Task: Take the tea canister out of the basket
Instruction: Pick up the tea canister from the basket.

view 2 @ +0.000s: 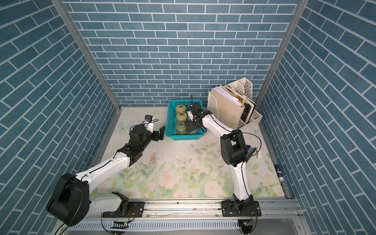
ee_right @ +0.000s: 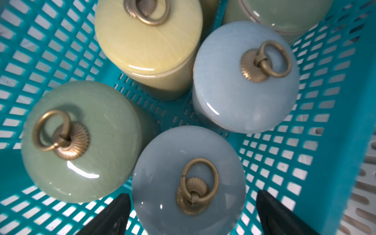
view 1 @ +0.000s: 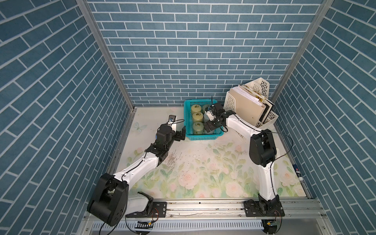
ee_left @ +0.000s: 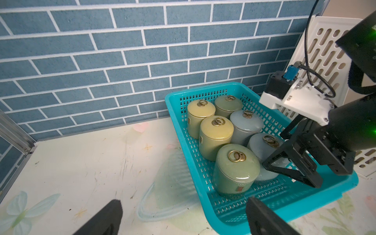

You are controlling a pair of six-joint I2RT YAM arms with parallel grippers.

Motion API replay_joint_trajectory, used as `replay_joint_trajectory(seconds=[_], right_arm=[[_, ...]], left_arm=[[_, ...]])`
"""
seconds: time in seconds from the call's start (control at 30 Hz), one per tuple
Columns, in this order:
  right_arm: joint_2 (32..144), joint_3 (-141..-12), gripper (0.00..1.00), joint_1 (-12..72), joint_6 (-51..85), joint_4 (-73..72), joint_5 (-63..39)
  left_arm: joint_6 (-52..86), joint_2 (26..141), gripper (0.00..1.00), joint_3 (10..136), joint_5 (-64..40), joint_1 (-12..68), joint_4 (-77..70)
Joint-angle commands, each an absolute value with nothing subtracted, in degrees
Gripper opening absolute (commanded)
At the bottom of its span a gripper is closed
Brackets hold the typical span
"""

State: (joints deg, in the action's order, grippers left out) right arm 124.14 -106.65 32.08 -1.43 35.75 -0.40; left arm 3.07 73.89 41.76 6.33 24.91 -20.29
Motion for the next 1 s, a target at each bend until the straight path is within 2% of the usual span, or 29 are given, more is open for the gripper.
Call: replay_joint_trajectory(seconds=[0.0,0.27,0.43,0.5,0.63,0.83,0.97], right_arm=[[125.3,-106.3,1.00,32.1,-3.1,37.2,-0.9],[129.2,-109.1,0.99,32.0,-3.3,37.6,-1.0],[130.5,-110.7,0.89,31.8,-3.5,38.1,-1.5],[130.5,-110.7,0.81,31.7,-3.6,37.9,-1.9],[130.4,-110.4,0.58,31.7,-3.6,37.6,-1.8],[127.3,-109.1,0.34,31.7,-3.4,36.2,-1.6],[123.6,-108.9,0.05,31.9,-3.5,35.3,-1.1]], left_arm=[[3.3,74.5,1.00,42.2,6.7,25.3,-19.8],[3.1,74.4,1.00,42.4,7.2,25.3,-19.4],[2.8,74.4,1.00,42.4,7.5,25.4,-19.2],[2.9,74.3,1.00,42.5,7.5,25.3,-19.1],[2.9,74.1,1.00,42.7,7.5,25.3,-18.8],[3.1,73.6,1.00,43.6,6.9,25.3,-17.9],[3.3,73.2,1.00,46.3,6.5,26.0,-15.5]])
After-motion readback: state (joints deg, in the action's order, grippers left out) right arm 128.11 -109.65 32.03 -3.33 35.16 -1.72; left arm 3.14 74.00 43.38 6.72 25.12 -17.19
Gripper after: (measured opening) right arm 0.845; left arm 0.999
